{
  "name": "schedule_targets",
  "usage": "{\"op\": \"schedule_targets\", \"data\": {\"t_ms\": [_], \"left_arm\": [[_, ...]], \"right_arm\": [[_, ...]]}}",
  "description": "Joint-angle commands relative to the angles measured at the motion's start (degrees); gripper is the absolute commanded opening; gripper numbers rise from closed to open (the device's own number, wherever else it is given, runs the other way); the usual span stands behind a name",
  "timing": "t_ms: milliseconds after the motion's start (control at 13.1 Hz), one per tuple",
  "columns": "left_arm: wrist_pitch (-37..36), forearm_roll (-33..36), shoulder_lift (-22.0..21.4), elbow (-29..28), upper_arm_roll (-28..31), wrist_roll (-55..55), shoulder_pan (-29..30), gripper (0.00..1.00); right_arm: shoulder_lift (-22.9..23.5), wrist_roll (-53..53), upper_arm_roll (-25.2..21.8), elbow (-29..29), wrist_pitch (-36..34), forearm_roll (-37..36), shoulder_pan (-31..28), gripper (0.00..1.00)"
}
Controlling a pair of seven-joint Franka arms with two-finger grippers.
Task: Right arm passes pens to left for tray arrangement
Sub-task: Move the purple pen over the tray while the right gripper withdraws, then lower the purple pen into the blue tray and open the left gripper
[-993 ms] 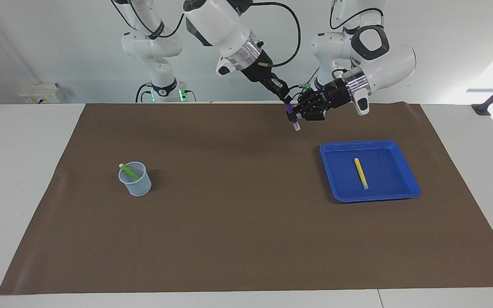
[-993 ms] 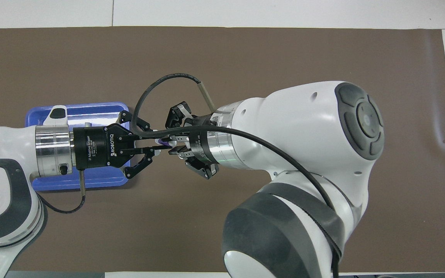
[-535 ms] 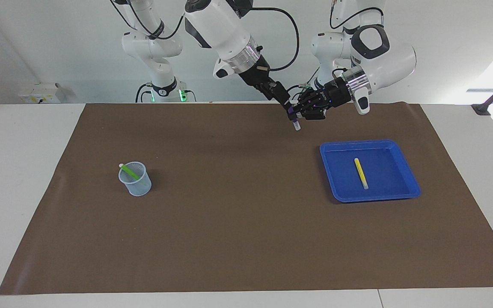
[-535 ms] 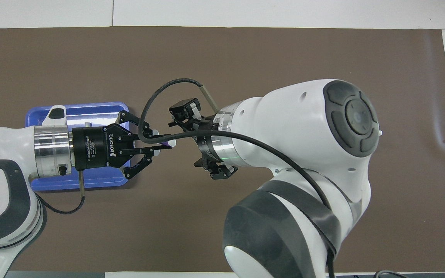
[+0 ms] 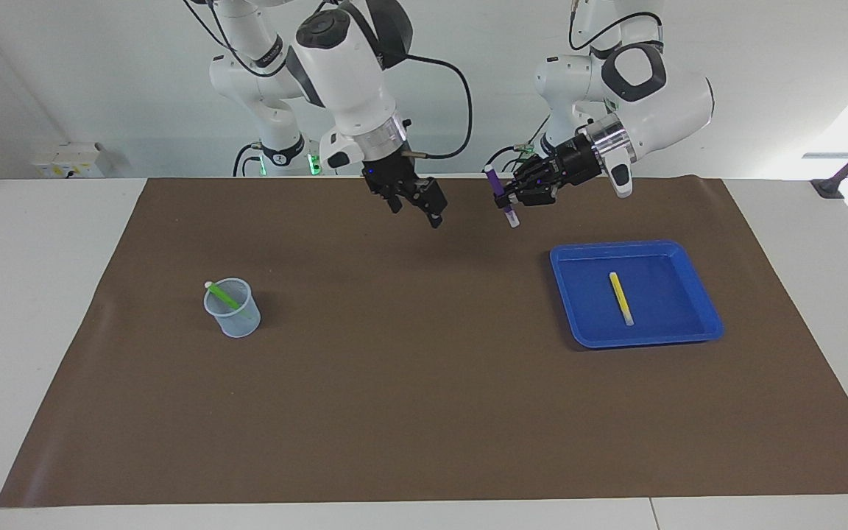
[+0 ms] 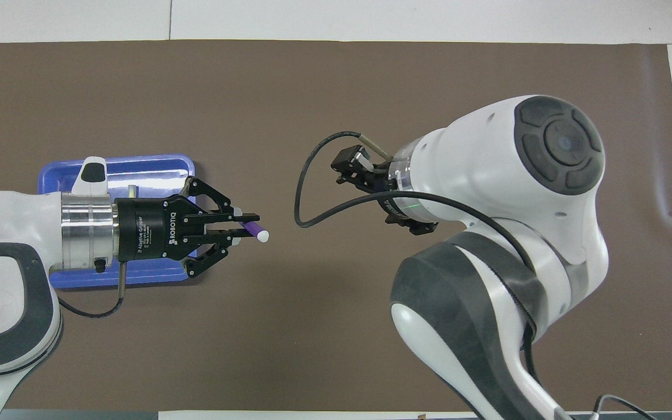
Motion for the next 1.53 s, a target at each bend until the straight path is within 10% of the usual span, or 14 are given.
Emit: {"op": "schedule_targets", "data": {"t_ms": [0, 764, 1452], "left_arm": [[-3.4, 7.3, -1.3, -1.0, 0.1, 10.8, -0.2, 0.00], [-10.1, 39.2, 2.0, 3.3, 0.1, 37.1, 0.4, 0.00], [-6.7, 65.9, 11.9, 6.7, 0.4, 50.7, 10.5, 0.00]], "right_arm": [[-4.2, -10.7, -4.0, -5.4, -1.5, -0.9, -0.9, 1.00], [-8.9, -67.1, -28.7, -16.6, -1.7, -0.9, -0.9, 1.00], [-8.9, -78.0, -36.5, -26.7, 13.0, 13.8, -2.3, 1.00]]}}
